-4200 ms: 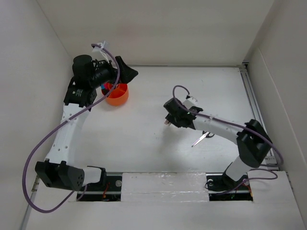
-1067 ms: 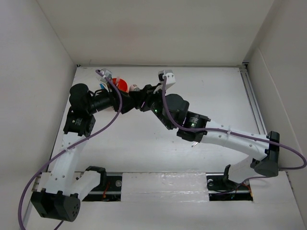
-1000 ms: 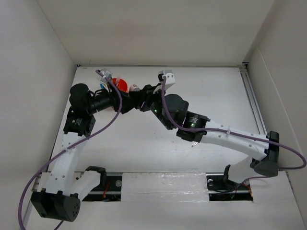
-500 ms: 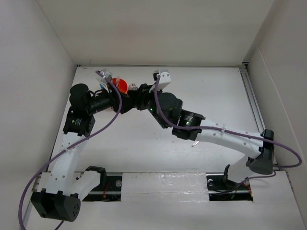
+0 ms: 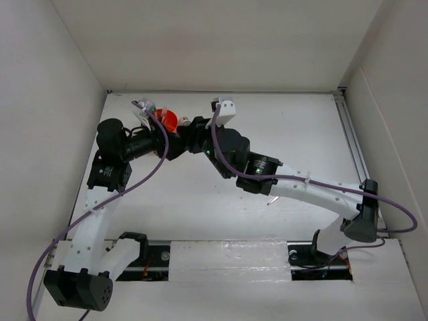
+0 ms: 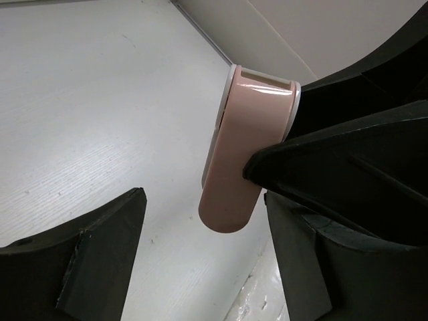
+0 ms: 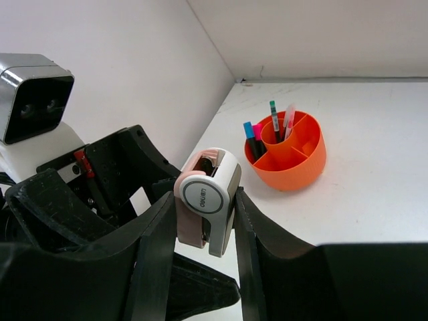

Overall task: Sort the stationery into containers
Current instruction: Place the stapler in the storage box.

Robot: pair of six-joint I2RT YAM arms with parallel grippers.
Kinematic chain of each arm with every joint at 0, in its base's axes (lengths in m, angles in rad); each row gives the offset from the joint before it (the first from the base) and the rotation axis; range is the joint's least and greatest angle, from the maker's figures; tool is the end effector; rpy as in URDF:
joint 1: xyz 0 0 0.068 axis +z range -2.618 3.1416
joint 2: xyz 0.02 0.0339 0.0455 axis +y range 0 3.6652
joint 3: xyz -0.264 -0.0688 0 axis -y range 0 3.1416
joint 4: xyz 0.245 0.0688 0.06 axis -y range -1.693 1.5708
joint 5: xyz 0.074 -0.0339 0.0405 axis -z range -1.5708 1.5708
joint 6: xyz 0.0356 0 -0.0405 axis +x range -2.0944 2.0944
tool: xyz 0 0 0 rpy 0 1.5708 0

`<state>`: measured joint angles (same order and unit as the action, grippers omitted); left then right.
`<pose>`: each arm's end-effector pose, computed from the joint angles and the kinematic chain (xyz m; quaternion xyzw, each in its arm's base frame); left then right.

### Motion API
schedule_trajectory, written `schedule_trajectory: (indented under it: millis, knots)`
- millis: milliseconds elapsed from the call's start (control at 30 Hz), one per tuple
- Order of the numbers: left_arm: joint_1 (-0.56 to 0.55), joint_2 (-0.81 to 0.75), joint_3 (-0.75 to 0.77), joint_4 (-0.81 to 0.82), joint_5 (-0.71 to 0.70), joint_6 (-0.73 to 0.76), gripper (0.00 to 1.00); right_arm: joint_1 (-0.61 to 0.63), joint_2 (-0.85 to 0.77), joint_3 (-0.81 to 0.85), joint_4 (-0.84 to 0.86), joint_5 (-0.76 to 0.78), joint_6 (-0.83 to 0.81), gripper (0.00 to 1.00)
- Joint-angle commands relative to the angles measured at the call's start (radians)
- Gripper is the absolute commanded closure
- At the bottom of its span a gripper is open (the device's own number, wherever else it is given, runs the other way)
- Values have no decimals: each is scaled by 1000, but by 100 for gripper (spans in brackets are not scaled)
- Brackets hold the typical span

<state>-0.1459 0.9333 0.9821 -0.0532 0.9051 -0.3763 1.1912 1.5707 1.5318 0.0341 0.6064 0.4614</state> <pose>0.1944 -0.0569 0.3971 0.2332 0.6686 -0.4632 0.5330 0.1561 0.3365 0.4274 -0.0447 0.7071 0.3517 0.6118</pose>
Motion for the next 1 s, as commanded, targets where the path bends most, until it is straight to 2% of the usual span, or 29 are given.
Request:
schedule_trajectory:
  millis: [0,100,133,167,267,300,400,433,567,733,967]
  knots:
    - [-21,-42,24,204,20,-38,30,59,95,-39,-214,-203,22,100]
    - [-21,-53,24,204,20,-38,35,59,95,-30,-223,-235,32,100]
    - [-21,-53,24,214,20,-38,40,59,95,-30,-223,-244,33,100]
    - [-21,-53,24,214,20,-38,49,59,95,-30,-223,-253,33,100]
    - [-21,-62,24,223,20,-38,60,59,95,-30,-235,-279,33,100]
    - [-21,-62,24,223,11,-38,68,59,107,-21,-247,-280,33,100]
    - [-21,-62,24,223,2,-38,79,59,129,7,-284,-300,42,100]
    - [-21,-71,24,223,2,-38,87,59,138,7,-296,-300,42,100]
    - [-21,-71,15,242,-18,-38,100,59,175,43,-350,-300,51,100]
    - [-21,-80,3,263,-48,-38,100,59,184,31,-350,-313,69,100]
    - [-21,-90,-33,334,-12,-47,100,59,184,22,-341,-352,69,100]
